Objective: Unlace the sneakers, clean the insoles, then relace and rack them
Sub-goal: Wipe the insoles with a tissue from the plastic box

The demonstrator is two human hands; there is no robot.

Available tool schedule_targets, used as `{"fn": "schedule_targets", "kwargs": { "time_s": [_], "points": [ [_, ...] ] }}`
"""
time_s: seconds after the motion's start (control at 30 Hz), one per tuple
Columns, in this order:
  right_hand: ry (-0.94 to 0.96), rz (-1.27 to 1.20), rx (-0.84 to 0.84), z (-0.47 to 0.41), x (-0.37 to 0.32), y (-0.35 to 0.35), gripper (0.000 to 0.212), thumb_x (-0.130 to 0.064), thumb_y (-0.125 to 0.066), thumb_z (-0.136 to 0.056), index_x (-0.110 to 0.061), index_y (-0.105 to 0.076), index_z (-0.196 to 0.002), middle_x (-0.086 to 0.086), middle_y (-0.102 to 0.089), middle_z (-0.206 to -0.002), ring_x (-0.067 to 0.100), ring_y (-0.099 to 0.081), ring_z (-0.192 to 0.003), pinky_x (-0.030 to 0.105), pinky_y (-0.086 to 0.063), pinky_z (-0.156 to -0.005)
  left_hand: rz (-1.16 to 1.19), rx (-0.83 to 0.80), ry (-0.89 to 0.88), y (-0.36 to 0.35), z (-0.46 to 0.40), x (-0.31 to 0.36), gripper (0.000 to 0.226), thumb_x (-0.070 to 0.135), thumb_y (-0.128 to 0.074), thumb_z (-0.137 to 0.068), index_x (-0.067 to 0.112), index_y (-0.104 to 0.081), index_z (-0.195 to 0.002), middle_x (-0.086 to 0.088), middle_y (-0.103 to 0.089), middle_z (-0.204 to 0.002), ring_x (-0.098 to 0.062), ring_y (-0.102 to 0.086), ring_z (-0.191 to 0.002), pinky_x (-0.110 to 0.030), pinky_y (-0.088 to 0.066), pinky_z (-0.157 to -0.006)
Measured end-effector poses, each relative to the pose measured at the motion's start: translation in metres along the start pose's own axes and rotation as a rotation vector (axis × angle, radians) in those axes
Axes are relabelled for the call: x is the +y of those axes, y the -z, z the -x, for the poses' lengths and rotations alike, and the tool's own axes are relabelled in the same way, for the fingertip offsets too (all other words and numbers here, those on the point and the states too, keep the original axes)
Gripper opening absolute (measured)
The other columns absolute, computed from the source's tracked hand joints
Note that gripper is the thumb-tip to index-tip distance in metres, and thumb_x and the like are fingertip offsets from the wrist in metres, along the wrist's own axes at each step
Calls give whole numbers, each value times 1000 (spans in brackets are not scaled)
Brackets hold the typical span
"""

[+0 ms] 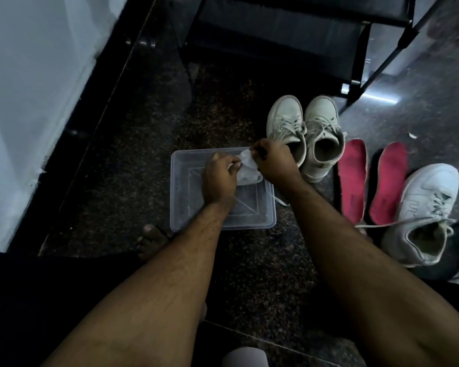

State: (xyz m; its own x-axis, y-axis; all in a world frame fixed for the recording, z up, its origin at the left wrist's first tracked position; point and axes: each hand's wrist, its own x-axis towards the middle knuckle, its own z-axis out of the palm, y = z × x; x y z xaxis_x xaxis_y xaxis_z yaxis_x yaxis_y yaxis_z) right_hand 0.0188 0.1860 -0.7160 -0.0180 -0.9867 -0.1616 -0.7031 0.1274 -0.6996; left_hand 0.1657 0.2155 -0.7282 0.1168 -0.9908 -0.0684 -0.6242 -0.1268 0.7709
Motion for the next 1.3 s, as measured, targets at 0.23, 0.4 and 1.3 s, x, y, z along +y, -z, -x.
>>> {"fn": "schedule_targets", "kwargs": {
  "time_s": [0.23, 0.4, 1.3],
  "points": [
    [7, 54, -45, 1, -3, 2, 19, -28, -63, -94, -14, -71, -104, 7, -72, -94, 22, -66, -88, 35, -53, -77, 10, -140, -63, 0, 4, -9, 52, 13, -77, -81, 15, -59, -130, -6, -60, -125, -26, -58, -115, -42, -49, -96],
    [0, 72, -104, 2, -3, 0, 25, -37, -63, -93, -15, -70, -100, 3, -68, -87, 20, -64, -83, 33, -52, -72, -107, -29, -171, 0, 8, -1, 30, 9, -67, -86, 16, -67, -116, -4, -62, -116, -23, -56, -112, -45, -48, -95],
    [216, -47, -94, 21, -83, 79, 12, -20, -53, -98, -15, -59, -89, -9, -57, -70, 8, -54, -65, 27, -39, -58, 482, 362, 40, 56, -13, 84, 23, 23, -56, -102, 4, -62, -89, 4, -59, -75, -1, -52, -67, -12, -42, -60]
  ]
}}
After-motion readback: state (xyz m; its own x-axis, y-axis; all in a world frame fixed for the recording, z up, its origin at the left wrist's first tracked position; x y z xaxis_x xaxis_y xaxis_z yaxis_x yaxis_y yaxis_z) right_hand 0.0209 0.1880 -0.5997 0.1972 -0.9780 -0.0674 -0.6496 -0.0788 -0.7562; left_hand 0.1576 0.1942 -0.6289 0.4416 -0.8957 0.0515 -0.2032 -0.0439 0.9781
